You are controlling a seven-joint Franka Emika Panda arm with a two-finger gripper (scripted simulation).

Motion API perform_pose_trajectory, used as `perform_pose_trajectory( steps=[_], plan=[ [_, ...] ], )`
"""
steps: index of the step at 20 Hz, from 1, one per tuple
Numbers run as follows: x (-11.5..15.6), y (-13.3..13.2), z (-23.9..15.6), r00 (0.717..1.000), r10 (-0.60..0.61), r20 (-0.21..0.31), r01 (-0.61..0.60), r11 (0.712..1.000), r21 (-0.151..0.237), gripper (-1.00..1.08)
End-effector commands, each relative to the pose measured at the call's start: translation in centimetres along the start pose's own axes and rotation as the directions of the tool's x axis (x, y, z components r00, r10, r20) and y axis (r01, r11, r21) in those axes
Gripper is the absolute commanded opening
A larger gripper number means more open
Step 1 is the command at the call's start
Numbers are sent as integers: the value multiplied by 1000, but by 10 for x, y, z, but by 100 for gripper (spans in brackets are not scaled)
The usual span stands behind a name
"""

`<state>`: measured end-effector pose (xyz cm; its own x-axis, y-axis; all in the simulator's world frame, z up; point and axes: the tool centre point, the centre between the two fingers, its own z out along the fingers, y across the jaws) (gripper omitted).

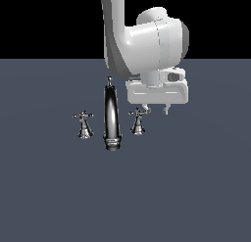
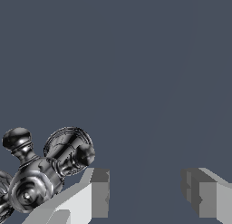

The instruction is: Turn on the faucet by rotating a designated handle.

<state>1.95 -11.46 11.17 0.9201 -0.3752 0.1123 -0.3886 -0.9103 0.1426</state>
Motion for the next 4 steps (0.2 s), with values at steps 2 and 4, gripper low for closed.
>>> perform_pose_trajectory(
  steps=[2, 4],
  plan=[
    [45, 97, 26, 978, 194, -83, -199, 978, -62, 98],
    [48, 83, 24, 995, 36, -88, -41, 997, -65, 41]
  ],
)
